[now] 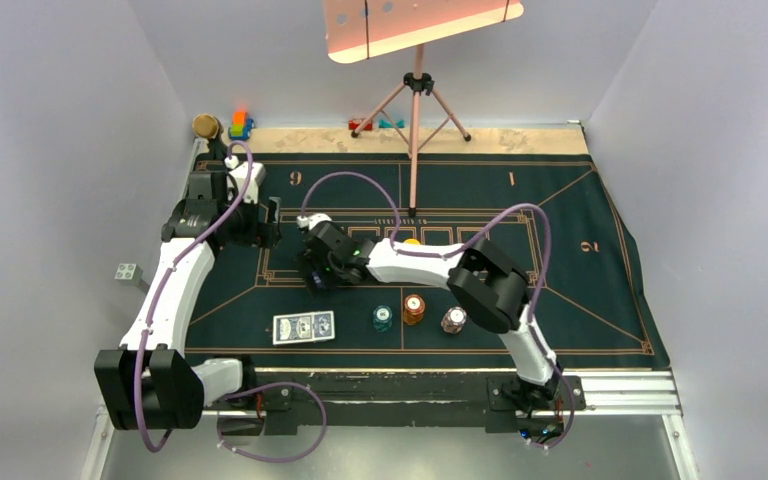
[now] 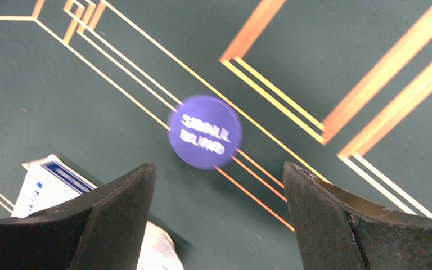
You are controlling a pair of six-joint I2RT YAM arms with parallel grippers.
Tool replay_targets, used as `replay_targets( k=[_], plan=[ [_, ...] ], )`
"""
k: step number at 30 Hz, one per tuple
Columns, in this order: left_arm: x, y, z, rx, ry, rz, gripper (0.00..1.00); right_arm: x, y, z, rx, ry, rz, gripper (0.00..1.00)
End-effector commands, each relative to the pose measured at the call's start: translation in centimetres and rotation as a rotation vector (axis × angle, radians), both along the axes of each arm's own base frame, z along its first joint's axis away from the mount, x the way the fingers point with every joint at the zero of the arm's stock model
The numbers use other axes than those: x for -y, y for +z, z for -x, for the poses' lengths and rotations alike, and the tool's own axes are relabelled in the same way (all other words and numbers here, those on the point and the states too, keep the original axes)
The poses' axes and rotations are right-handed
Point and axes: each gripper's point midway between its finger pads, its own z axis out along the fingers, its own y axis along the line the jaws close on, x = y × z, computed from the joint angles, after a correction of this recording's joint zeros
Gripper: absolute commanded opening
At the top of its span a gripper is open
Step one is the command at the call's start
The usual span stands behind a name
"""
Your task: Distribute texas hold em gaming equipment
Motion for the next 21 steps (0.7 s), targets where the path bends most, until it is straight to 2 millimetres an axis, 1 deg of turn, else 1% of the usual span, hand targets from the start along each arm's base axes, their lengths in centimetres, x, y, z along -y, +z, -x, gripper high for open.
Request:
replay_targets(
  k=[1, 4, 5, 8, 9, 11, 12, 14, 18, 21],
  plan=[
    [0.5, 1.1, -0.5, 0.043, -0.023, 0.029, 1.0, 4.7, 6.3, -3.7, 0.119, -0.121, -0.036, 0.87],
    [0.9, 1.2, -0.3, 0.053, -0.044, 0.042, 1.0, 9.0, 7.7, -5.8, 0.156, -0.218, -0.019, 0.87],
    [1.0, 1.3, -0.2, 0.054, -0.052, 0.046, 1.0, 10.8, 7.6, -6.5, 0.158, -0.256, 0.002, 0.87],
    [1.4, 1.5, -0.1, 0.056, -0.073, 0.061, 1.0, 15.7, 6.2, -8.1, 0.16, -0.352, 0.105, 0.87],
    [1.5, 1.4, 0.0, 0.052, -0.079, 0.065, 1.0, 17.1, 5.6, -8.4, 0.155, -0.372, 0.142, 0.87],
    [1.6, 1.5, 0.0, 0.053, -0.087, 0.067, 1.0, 19.0, 4.3, -8.8, 0.138, -0.405, 0.2, 0.88],
    [1.7, 1.4, 0.1, 0.051, -0.089, 0.069, 1.0, 19.7, 3.7, -8.9, 0.129, -0.417, 0.227, 0.89],
    [1.9, 1.5, 0.1, 0.052, -0.098, 0.076, 1.0, 20.3, 2.6, -8.9, 0.114, -0.42, 0.258, 0.9],
    [2.2, 1.5, 0.2, 0.05, -0.116, 0.086, 1.0, 20.9, 0.8, -8.6, 0.092, -0.43, 0.293, 0.92],
    [2.4, 1.4, 0.4, 0.043, -0.129, 0.094, 1.0, 21.2, -0.1, -8.4, 0.079, -0.436, 0.307, 0.92]
  ],
)
